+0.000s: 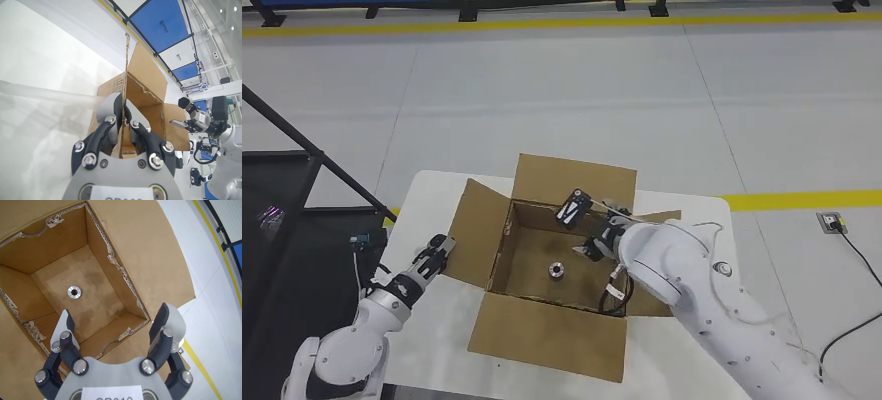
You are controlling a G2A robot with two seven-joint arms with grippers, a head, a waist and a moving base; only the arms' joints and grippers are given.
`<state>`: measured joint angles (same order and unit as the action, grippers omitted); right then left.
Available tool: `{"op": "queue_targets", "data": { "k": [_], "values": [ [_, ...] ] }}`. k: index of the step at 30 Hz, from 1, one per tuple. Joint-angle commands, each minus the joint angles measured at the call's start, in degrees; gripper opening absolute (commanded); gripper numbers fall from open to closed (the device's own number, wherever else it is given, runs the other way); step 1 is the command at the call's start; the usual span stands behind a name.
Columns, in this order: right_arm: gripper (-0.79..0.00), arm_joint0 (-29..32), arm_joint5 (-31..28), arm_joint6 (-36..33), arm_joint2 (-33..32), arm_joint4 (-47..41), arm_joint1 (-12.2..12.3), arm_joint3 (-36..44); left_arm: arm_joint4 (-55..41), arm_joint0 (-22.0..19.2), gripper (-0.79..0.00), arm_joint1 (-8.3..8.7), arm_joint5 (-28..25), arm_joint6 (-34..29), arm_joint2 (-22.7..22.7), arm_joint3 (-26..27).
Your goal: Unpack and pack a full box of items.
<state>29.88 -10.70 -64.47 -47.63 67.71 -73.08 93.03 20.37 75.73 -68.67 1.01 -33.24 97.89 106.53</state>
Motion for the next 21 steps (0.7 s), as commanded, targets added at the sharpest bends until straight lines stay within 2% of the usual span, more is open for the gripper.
{"op": "queue_targets", "data": {
  "k": [1,6,7,8,9,10,11,21],
  "values": [
    [0.0,-1.67,-0.04,0.63,1.94,-0.89,-0.82,-2.08,-1.22,0.38,-0.785,0.05,-0.21,0.16,0.48,0.12],
    [0.0,-5.34,-0.52,1.74,7.13,-2.76,-3.2,-6.93,-1.57,1.02,-0.773,0.31,-0.8,0.33,1.39,0.1],
    [0.0,-6.04,-0.5,1.68,8.32,-2.93,-3.75,-7.95,-1.76,1.08,-0.646,0.36,-0.9,0.31,1.51,0.06],
    [0.0,-6.71,-0.36,1.69,9.51,-3.08,-4.33,-9.03,-1.84,1.14,-0.48,0.41,-0.97,0.25,1.59,0.0],
    [0.0,-7.43,-0.04,1.49,10.72,-2.99,-4.93,-10.34,-2.01,1.17,-0.185,0.44,-0.92,0.26,1.64,-0.04],
    [0.0,-8.08,0.31,1.56,11.85,-3.22,-5.57,-11.61,-2.11,1.19,-0.037,0.48,-0.92,0.26,1.65,-0.04],
    [0.0,-8.61,0.21,2.0,12.84,-4.14,-6.24,-13.01,-2.2,1.2,0.0,0.52,-1.04,0.15,1.62,-0.03],
    [0.0,-14.01,-0.52,6.1,21.16,-10.44,-13.73,-31.45,-4.15,1.98,0.0,0.8,-1.4,1.65,2.32,0.17]
  ]
}}
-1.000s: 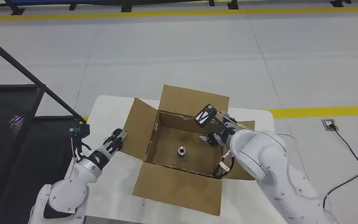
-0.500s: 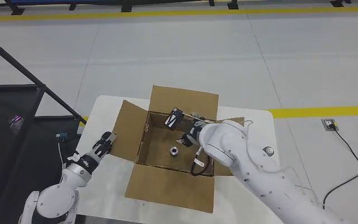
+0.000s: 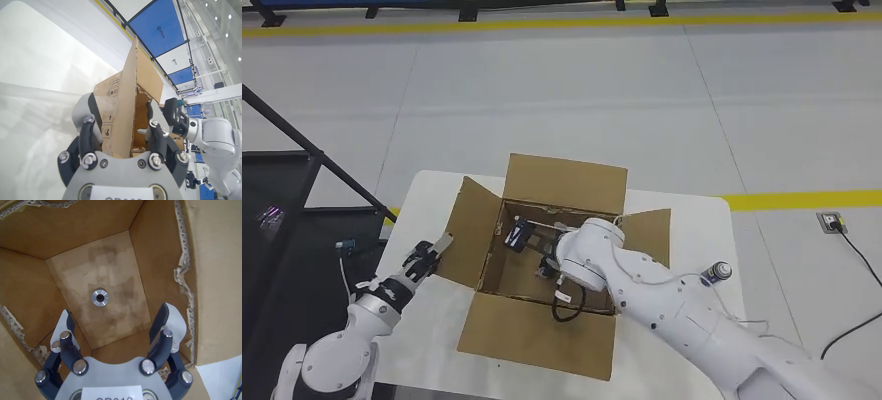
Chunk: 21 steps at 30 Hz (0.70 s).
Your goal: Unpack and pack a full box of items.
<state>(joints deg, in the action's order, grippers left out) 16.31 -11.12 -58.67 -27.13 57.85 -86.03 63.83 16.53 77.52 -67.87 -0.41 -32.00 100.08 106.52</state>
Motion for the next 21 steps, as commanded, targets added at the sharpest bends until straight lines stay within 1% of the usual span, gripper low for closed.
{"op": "queue_targets", "data": {
  "k": [1,5,8,11,12,13,14,15,17,18,19,21],
  "values": [
    [0.0,-0.86,0.22,0.76,1.33,-0.97,-1.63,-4.19,-0.56,0.38,0.0,0.02,0.03,0.79,0.27,0.39],
    [0.0,-2.01,-1.25,3.1,3.5,-4.35,-5.22,-12.87,-1.73,1.33,0.0,0.04,0.11,2.58,0.93,1.44],
    [0.0,-2.53,-2.0,4.36,4.55,-5.63,-7.28,-17.83,-2.51,1.98,0.0,0.06,0.12,3.4,1.31,2.06],
    [0.0,-2.96,-0.92,5.41,5.51,-5.94,-9.45,-23.04,-3.13,2.55,0.0,0.12,-0.12,3.87,1.71,2.62],
    [-0.083,-2.95,-1.54,5.99,5.47,-6.97,-10.1,-24.52,-3.27,2.71,0.0,0.14,-0.2,4.05,1.8,2.74],
    [-0.271,-3.14,-2.23,6.31,5.44,-7.7,-10.7,-26.16,-3.38,2.85,0.0,0.15,-0.24,4.24,1.86,2.82],
    [-0.382,-3.35,-2.62,6.79,5.47,-8.07,-11.27,-27.61,-3.43,2.96,0.0,0.18,-0.26,4.3,1.88,2.89],
    [-0.397,-3.47,-3.18,7.25,5.53,-8.42,-11.81,-28.85,-3.49,3.03,0.0,0.2,-0.23,4.41,1.91,2.93],
    [-0.4,-3.73,-3.88,8.32,5.45,-9.16,-12.79,-31.32,-3.46,3.16,0.0,0.24,-0.35,4.62,1.92,2.98],
    [-0.465,-3.82,-4.29,8.95,5.4,-9.48,-13.24,-32.45,-3.57,3.25,0.0,0.27,-0.56,4.51,1.88,3.04],
    [-0.502,-3.96,-4.32,9.52,5.37,-9.58,-13.65,-33.63,-3.67,3.38,0.0,0.3,-0.74,4.43,1.91,3.06],
    [-0.496,-4.09,-4.73,10.51,5.27,-9.98,-14.45,-35.69,-3.77,3.59,0.0,0.36,-0.9,4.41,2.01,3.12]
  ]
}}
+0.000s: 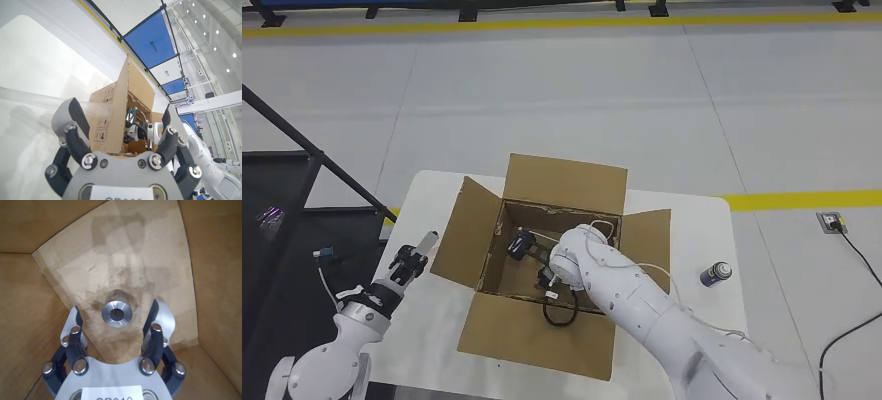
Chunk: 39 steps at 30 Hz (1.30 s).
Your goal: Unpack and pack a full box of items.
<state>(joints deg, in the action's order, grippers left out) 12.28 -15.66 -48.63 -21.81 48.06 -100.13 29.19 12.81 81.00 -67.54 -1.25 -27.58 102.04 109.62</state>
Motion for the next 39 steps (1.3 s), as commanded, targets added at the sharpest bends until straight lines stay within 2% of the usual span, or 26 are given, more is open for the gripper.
{"op": "queue_targets", "data": {
  "k": [1,3,4,5,6,10,14,18,21,25,30,32,39],
  "values": [
    [-0.502,-0.19,-0.31,1.15,-0.15,-0.34,-0.71,-2.03,-0.11,0.2,0.0,0.05,-0.18,0.05,0.1,0.07],
    [-0.523,-0.37,-0.72,1.95,-0.19,-0.42,-1.4,-3.74,-0.25,0.42,0.0,0.1,-0.35,0.21,0.24,0.05],
    [-0.603,-0.55,-1.01,2.25,-0.26,-0.52,-1.72,-4.43,-0.31,0.54,0.0,0.13,-0.34,0.25,0.33,0.04],
    [-0.73,-0.79,-1.53,2.64,-0.39,-0.66,-2.0,-4.93,-0.39,0.62,0.0,0.15,-0.32,0.28,0.41,0.07],
    [-0.785,-1.13,-2.18,3.1,-0.54,-0.77,-2.22,-5.32,-0.48,0.7,0.0,0.17,-0.3,0.37,0.47,0.09],
    [-0.785,-2.88,-2.99,4.7,-0.98,0.35,-2.6,-4.31,-0.65,0.91,0.0,0.26,-0.24,0.54,0.54,0.18],
    [-0.785,-3.61,-1.26,4.43,-1.97,2.14,-1.72,0.23,-0.71,0.8,0.0,0.36,-0.08,0.44,0.31,0.4],
    [-0.785,-2.67,1.96,1.44,-4.27,4.6,0.92,8.58,-0.43,-0.05,0.0,0.47,-0.1,-0.1,-0.55,0.39],
    [-0.785,0.12,6.25,-2.98,-7.3,8.7,4.33,20.06,-0.13,-0.9,0.0,0.56,-0.01,-0.51,-1.3,0.22],
    [-0.785,9.03,10.69,-13.4,-14.45,17.74,10.47,43.03,0.18,-2.02,0.0,0.66,0.04,-0.92,-2.31,-0.14],
    [-0.785,25.55,9.16,-23.4,-27.02,30.23,16.97,70.94,0.37,-3.07,0.0,0.76,0.01,-0.79,-3.14,-0.17],
    [-0.785,32.38,8.41,-24.91,-32.57,34.63,18.74,80.15,0.15,-3.36,0.0,0.81,-0.05,-0.45,-3.06,0.0],
    [-0.785,50.06,8.97,-24.41,-49.58,40.89,21.74,97.73,-1.12,-3.32,0.0,0.95,-0.38,0.5,-2.1,0.55]
  ]
}}
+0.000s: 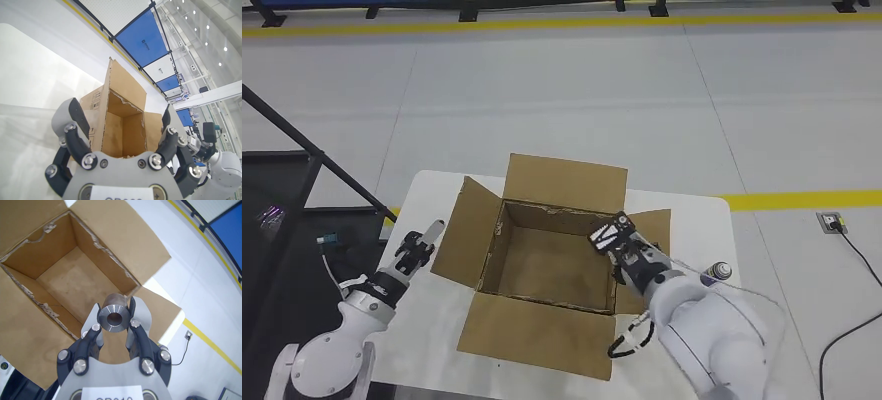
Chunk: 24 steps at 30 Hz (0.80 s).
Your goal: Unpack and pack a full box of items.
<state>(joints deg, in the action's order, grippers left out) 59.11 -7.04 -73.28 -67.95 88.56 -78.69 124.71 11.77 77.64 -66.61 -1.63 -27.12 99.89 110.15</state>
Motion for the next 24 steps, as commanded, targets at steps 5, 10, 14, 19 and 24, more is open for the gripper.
{"op": "queue_targets", "data": {
  "k": [5,10,14,19,24],
  "values": [
    [-0.785,14.46,2.82,5.62,-16.1,-3.8,1.17,4.68,-0.09,-0.35,0.0,0.12,-0.01,0.27,-0.25,-0.55],
    [-0.785,20.73,1.21,11.23,-24.37,-10.75,1.64,-0.73,-0.28,-1.25,0.0,0.24,0.21,0.45,-0.33,-1.39],
    [-0.785,21.37,-2.06,12.32,-25.57,-14.86,1.94,-7.26,-0.56,-1.63,0.0,0.33,0.32,0.6,-0.4,-1.65],
    [-0.785,19.6,-1.84,12.94,-25.76,-15.8,2.22,-15.83,-0.9,-1.66,0.0,0.42,0.35,0.85,-0.4,-1.82],
    [-0.785,16.59,-2.34,13.03,-25.02,-15.76,2.52,-22.96,-0.96,-1.69,0.0,0.59,0.37,0.65,0.06,-1.62]
  ]
}}
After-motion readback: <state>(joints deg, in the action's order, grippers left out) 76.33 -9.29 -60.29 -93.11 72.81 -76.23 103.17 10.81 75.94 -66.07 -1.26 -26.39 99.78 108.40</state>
